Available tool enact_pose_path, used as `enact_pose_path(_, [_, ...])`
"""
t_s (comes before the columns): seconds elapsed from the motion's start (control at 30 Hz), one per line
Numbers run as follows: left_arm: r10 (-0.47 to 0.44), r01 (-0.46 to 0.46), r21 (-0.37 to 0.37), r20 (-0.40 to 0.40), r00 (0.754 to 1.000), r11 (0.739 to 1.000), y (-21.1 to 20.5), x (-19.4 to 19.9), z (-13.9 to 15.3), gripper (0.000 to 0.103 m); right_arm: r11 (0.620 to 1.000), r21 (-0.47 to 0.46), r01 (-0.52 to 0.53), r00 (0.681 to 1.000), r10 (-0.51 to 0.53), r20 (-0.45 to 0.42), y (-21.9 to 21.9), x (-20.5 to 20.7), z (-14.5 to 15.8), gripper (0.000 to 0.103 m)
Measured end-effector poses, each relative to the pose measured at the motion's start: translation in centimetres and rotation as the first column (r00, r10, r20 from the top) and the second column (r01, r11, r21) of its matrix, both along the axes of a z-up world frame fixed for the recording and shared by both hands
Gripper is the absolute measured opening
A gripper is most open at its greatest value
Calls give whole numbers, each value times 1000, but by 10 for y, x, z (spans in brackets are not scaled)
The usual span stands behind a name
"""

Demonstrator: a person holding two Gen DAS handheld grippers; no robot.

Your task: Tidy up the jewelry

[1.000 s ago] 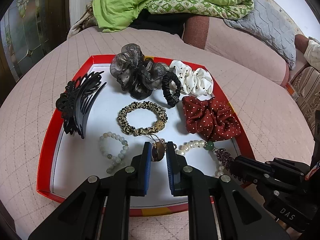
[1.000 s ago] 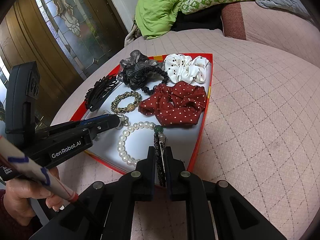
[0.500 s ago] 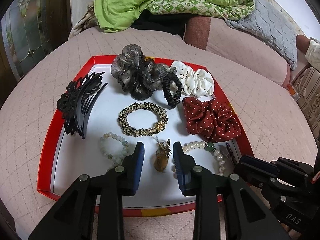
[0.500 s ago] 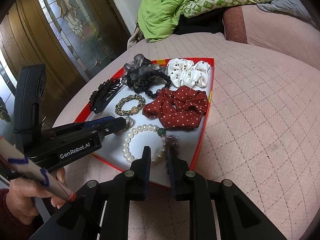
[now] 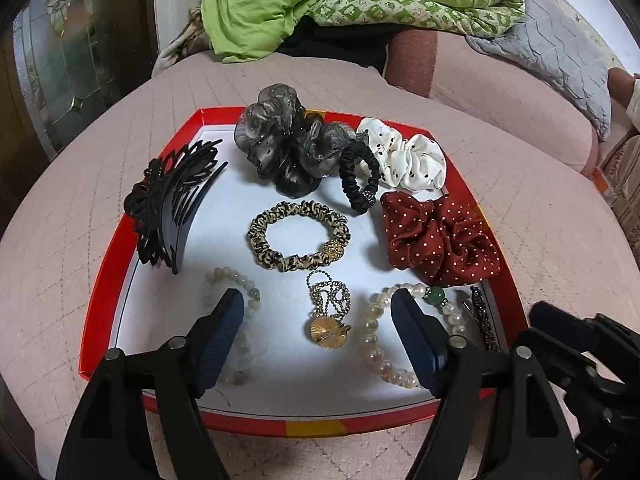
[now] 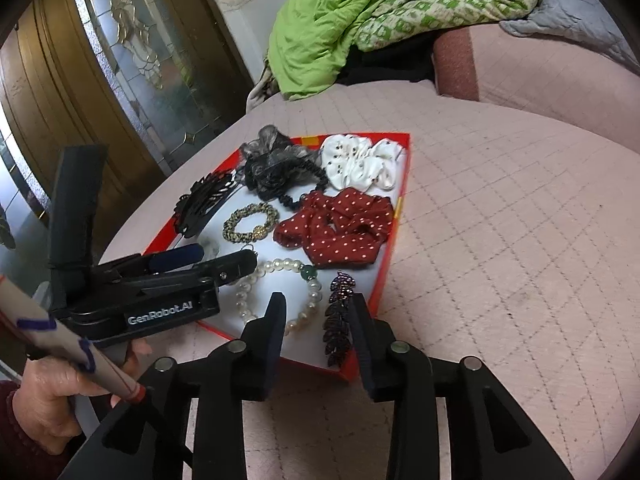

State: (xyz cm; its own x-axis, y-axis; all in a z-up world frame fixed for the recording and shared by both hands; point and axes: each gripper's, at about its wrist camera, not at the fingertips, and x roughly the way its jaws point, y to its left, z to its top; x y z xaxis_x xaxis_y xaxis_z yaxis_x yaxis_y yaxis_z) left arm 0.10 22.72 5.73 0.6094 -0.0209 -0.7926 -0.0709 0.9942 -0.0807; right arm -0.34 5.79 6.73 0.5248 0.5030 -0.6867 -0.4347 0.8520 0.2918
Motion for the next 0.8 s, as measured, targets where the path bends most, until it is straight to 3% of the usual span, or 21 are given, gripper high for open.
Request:
enact_pose_path(0.07, [9, -9, 16, 20, 1000, 1000, -3, -4, 4, 75, 1000, -11, 20, 1000, -20, 20, -4, -5, 3, 56])
enact_pose_path(0.1, [10, -11, 25, 39, 999, 1000, -4, -8, 7, 76, 999, -18, 37, 999, -36, 31, -6, -8, 4, 59])
enact_pose_path(0.2, [33, -39, 57, 94, 995, 998, -7, -22, 18, 77, 998, -28, 63, 997, -62, 41, -12, -21, 5, 62])
enact_pose_path(0.33, [100, -108, 47, 152, 983, 993, -3, -56, 32, 80, 993, -64, 96, 994, -92, 60, -18, -41, 7, 71])
enact_pose_path(0.5, [105, -129, 93, 224, 969, 987, -13, -124, 46, 85, 985, -84, 150, 985, -142, 98, -33, -76, 22, 75])
enact_pose_path(0.6, [87, -123, 114, 281, 956, 986, -25, -164, 58, 92, 980, -78, 182, 975, -170, 145, -44, -104, 37, 79])
enact_pose_path(0.67, [72, -120, 132, 322, 944, 984, -34, -190, 73, 102, 976, -58, 211, 963, -197, 184, -54, -131, 53, 84])
enact_pose_path(0.8, [83, -169, 201, 378, 922, 965, -58, -231, 100, 103, 967, -42, 251, 921, -225, 319, -68, -186, 84, 94])
